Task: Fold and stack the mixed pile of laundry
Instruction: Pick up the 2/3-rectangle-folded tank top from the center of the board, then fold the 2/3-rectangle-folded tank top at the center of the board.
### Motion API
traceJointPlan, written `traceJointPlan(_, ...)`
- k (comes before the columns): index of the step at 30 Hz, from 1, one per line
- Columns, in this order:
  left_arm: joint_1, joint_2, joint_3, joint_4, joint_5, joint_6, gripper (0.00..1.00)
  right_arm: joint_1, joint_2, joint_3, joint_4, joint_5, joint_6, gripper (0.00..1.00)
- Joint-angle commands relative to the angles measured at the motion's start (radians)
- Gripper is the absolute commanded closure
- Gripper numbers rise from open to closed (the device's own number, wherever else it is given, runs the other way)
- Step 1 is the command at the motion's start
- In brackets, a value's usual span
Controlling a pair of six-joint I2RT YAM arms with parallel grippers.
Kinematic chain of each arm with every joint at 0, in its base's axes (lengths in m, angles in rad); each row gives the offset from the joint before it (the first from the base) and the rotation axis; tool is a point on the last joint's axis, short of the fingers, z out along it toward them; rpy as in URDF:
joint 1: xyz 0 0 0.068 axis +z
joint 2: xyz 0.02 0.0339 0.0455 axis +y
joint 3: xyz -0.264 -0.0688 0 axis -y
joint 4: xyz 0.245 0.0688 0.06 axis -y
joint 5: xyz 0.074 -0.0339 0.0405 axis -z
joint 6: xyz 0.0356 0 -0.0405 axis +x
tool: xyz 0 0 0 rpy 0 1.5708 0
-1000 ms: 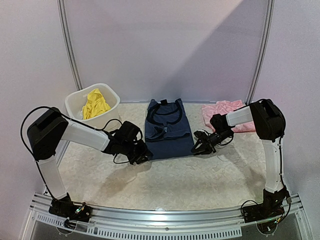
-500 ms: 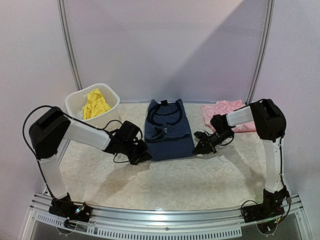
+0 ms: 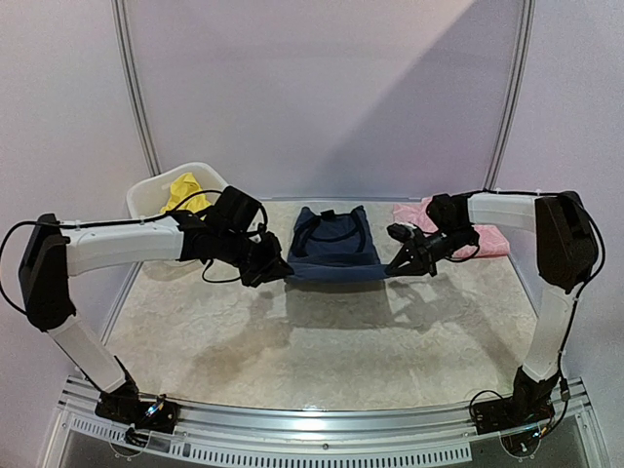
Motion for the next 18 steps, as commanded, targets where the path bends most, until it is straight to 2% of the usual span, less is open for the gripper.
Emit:
traceJointPlan(1,0.013,-0.036,0.048,-0.106,-0.036,0.037,1.00,-0.008,-0.089,-0.042,-0.006,-0.032,0.027,1.00)
traceJointPlan(10,0.015,-0.022,0.115,-0.113,-0.044,0.067,1.00,-0.019,-0.174,-0.063,0.052,-0.030,0.092,1.00)
traceJointPlan(18,0.071,0.156,0.221,-0.002,-0.034,0.114,1.00,-0.060,0.019,0.176,0.005,0.004,0.040,1.00)
